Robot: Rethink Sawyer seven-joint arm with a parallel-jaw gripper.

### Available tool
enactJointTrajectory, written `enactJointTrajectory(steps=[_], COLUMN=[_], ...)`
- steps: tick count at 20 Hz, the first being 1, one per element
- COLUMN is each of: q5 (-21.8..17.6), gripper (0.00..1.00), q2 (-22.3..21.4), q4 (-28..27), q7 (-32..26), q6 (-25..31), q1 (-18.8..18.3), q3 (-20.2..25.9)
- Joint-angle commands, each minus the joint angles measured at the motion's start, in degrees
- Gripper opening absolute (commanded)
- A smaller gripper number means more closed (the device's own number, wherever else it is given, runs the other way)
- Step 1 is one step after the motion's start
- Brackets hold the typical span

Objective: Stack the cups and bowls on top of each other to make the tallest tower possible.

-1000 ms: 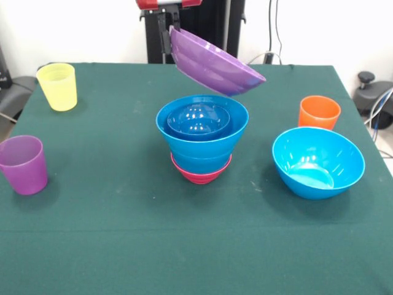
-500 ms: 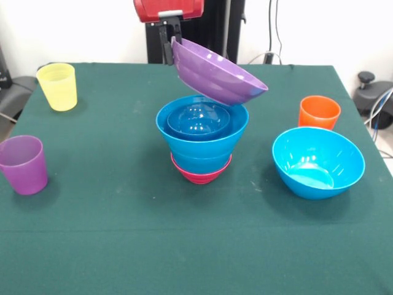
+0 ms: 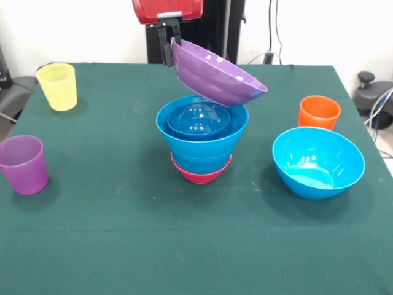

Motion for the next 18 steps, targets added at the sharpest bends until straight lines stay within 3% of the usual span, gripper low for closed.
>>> enactJointTrajectory(steps=[1,18], q5=[-1.4,-3.6], gripper=[0.0,0.0], q2=[1.6,5.2], q4=[-1.8,-5.8], q7=[0.8,2.0], q6=[-0.2,-1.6], q1=[0.5,4.2], q3=[-0.8,-4.1])
